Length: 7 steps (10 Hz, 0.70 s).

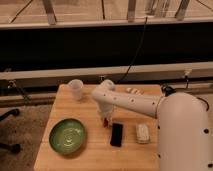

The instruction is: Drag the pepper across the table

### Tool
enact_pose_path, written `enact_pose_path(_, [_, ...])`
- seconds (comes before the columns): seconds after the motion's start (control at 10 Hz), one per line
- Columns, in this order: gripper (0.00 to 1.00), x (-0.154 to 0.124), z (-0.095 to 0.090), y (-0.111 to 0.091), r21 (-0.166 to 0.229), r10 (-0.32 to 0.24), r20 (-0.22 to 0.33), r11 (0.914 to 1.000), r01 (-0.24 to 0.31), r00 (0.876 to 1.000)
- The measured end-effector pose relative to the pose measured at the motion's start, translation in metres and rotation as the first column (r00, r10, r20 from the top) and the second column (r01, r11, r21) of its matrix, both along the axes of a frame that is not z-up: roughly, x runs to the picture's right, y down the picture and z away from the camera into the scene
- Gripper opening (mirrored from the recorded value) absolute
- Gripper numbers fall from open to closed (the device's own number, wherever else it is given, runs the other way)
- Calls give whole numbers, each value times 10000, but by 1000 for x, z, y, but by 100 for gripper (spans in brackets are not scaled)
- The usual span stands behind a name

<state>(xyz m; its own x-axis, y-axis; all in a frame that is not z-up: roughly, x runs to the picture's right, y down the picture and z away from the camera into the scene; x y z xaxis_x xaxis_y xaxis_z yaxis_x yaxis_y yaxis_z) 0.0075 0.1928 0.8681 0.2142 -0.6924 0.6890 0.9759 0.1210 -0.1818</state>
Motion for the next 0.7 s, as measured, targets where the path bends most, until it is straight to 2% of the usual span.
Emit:
enact_pose_path(0.5, [0, -6, -8, 24, -529, 121, 153, 9985, -113, 9998])
enact_pose_path(0.7, [0, -6, -11, 26, -582, 98, 163, 9983, -88, 9998])
